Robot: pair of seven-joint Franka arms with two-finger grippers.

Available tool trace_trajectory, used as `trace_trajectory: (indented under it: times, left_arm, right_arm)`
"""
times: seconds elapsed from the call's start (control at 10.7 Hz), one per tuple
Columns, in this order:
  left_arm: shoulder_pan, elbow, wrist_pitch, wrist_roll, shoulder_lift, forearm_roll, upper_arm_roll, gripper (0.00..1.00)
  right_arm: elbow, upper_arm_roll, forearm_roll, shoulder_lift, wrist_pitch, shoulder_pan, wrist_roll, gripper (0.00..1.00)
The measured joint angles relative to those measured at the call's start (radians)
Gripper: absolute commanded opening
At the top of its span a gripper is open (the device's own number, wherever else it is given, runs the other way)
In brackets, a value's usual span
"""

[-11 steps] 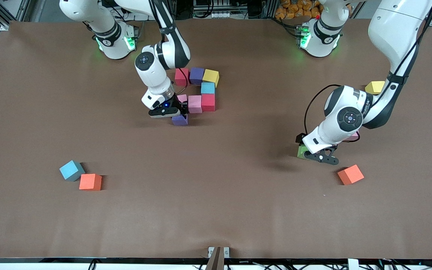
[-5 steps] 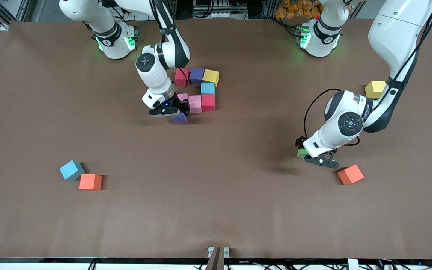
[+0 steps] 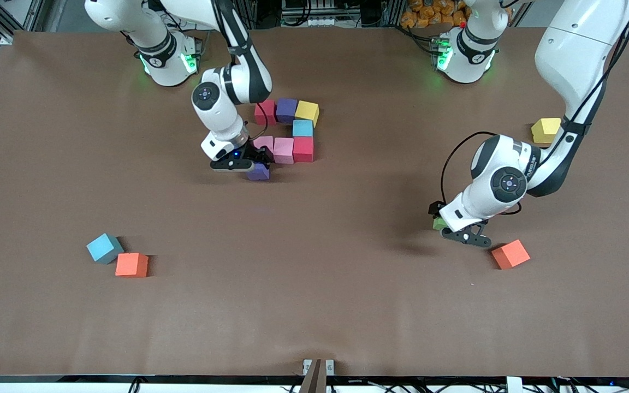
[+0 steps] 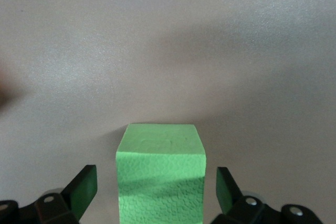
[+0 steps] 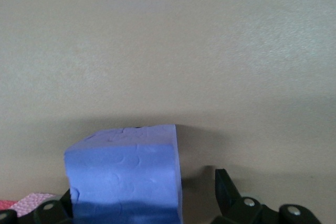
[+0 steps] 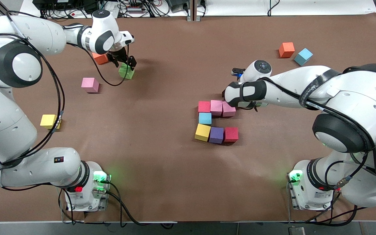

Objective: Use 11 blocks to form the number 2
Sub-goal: 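Grasp the green cube with the left gripper while the right gripper holds purple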

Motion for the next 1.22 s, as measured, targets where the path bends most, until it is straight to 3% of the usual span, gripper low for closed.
trace_trajectory:
  times: [0.94,1.13,1.22]
  left_arm:
    - [0.001,0.002,0.000,0.000,0.000,0.000,0.003,0.72]
    - [0.001,0.002,0.000,0.000,0.000,0.000,0.004,0.62]
    - [0.001,0.002,0.000,0.000,0.001,0.000,0.004,0.53]
  right_arm:
    - [0.035,0.009,0.003,-0.015,-0.005,-0.004,0.147,1.00]
    - [0.043,0.010,0.004,-0.015,-0.005,-0.004,0.173,1.00]
    - [0.047,0.010,0.004,-0.015,-0.005,-0.004,0.178,1.00]
